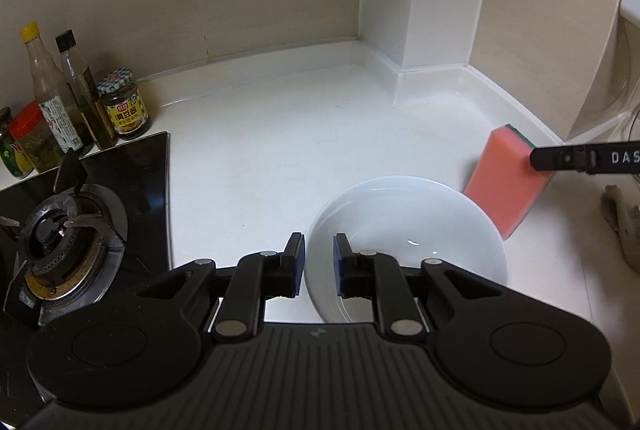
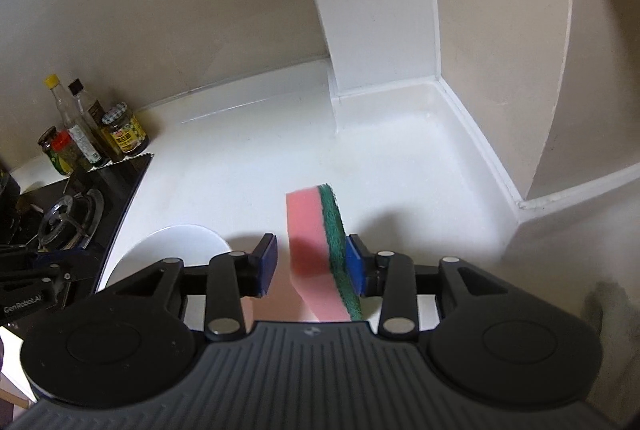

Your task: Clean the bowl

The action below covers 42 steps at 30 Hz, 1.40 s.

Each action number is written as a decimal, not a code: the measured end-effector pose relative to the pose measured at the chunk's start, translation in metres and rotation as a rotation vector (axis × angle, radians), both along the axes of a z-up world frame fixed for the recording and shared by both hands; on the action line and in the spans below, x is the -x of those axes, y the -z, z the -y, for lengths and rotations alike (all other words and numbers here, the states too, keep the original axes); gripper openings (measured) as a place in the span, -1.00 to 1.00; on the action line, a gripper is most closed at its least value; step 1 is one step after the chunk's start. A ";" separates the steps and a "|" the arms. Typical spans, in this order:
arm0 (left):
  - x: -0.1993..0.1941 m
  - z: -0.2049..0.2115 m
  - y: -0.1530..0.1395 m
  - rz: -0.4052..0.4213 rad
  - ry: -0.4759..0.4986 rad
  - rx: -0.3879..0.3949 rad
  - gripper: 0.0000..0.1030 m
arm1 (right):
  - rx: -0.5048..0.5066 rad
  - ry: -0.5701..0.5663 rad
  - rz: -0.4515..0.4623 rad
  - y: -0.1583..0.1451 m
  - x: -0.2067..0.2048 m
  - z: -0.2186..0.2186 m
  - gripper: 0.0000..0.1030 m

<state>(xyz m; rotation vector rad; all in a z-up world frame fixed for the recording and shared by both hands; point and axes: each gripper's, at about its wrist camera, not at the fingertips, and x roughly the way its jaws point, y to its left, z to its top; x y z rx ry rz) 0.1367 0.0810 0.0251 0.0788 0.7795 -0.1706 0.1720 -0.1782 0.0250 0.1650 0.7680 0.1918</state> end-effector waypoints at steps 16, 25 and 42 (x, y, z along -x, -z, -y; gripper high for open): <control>0.041 -0.014 0.016 -0.004 -0.081 0.061 -0.65 | 0.056 0.052 0.039 -0.008 0.066 -0.020 -0.37; 0.064 -0.019 0.012 0.012 -0.100 0.105 -0.65 | 0.080 0.037 0.033 -0.012 0.094 -0.039 -0.37; 0.085 0.015 0.010 0.007 -0.065 0.167 -0.66 | 0.193 -0.040 0.061 -0.015 0.142 -0.052 -0.37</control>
